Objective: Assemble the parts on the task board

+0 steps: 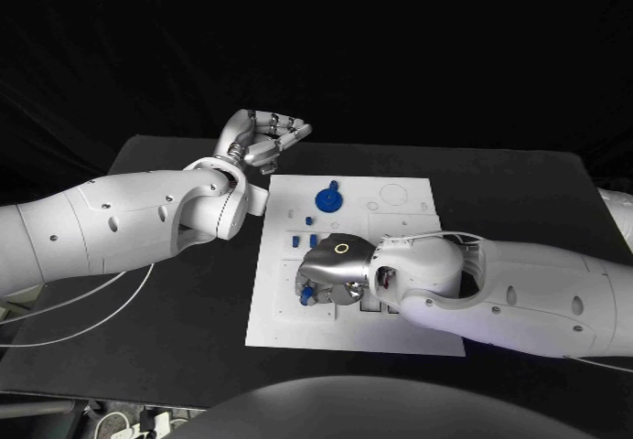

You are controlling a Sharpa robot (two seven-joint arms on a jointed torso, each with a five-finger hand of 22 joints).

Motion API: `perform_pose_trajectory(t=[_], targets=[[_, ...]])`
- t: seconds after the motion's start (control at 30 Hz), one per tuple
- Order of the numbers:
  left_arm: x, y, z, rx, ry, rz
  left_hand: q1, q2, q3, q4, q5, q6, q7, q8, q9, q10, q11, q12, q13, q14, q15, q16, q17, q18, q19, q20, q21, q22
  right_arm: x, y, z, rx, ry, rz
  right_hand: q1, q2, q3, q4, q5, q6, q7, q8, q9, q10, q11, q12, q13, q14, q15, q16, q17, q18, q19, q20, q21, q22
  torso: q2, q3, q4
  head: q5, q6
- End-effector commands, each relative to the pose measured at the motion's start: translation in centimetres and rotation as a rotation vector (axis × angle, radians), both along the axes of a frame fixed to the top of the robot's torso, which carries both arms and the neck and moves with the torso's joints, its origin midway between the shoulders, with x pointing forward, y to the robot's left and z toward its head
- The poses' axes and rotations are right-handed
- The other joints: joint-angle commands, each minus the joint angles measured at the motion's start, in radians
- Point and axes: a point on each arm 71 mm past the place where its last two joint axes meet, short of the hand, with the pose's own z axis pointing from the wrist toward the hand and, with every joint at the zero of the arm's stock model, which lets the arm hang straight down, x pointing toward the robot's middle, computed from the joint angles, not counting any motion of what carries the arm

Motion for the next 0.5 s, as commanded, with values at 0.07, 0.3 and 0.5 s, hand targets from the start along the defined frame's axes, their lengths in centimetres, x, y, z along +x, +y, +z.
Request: perform_pose_trajectory(t=[0.07,0.3,0.5], targets=[[-0.10,-0.22,0.07,-0.004,-0.008,-0.021,-0.001,0.006,0.002,-0.001,0.004,-0.006,0.003,-0.004,-0.001,-0.003,0.002,-0.007,-0.001,-0.004,0.000,-0.001,0.000,0.010,-0.001,-0.003,-0.004,0.145,-0.02,-0.13,-0.18,-0.010,-0.015,-0.002,-0.003,0.011,0.005,-0.001,0.006,0.019,-0.011,0.006,0.006,-0.005,0.004,-0.006,0.000,0.104,-0.004,0.004,0.263,-0.014,0.105,-0.005,0.004,0.263,0.000,-0.0001,-0.0002,0.000,0.000],[-0.10,-0.18,0.06,-0.004,-0.007,-0.021,-0.001,0.006,0.002,-0.001,0.004,-0.006,0.003,-0.004,-0.001,-0.003,0.002,-0.007,-0.001,-0.004,0.000,-0.001,0.000,0.010,-0.001,-0.003,-0.004,0.145,-0.09,-0.16,-0.16,-0.012,-0.013,-0.001,-0.003,0.011,0.005,-0.001,0.006,0.020,-0.011,0.006,0.006,-0.005,0.004,-0.006,0.000,0.104,-0.004,0.004,0.263,-0.014,0.105,-0.006,0.004,0.263,0.000,-0.0005,-0.0006,-0.001,0.000],[-0.11,-0.18,0.06,-0.004,-0.007,-0.021,-0.001,0.006,0.002,-0.001,0.004,-0.006,0.003,-0.004,-0.001,-0.003,0.002,-0.007,-0.001,-0.004,0.000,-0.001,0.000,0.010,-0.001,-0.003,-0.004,0.145,-0.12,-0.08,-0.22,-0.020,-0.009,0.000,-0.004,0.009,0.005,0.000,0.005,0.019,-0.012,0.005,0.005,-0.006,0.004,-0.007,0.000,0.104,-0.005,0.004,0.263,-0.014,0.105,-0.007,0.004,0.263,-0.001,-0.0008,0.0008,-0.003,0.000]])
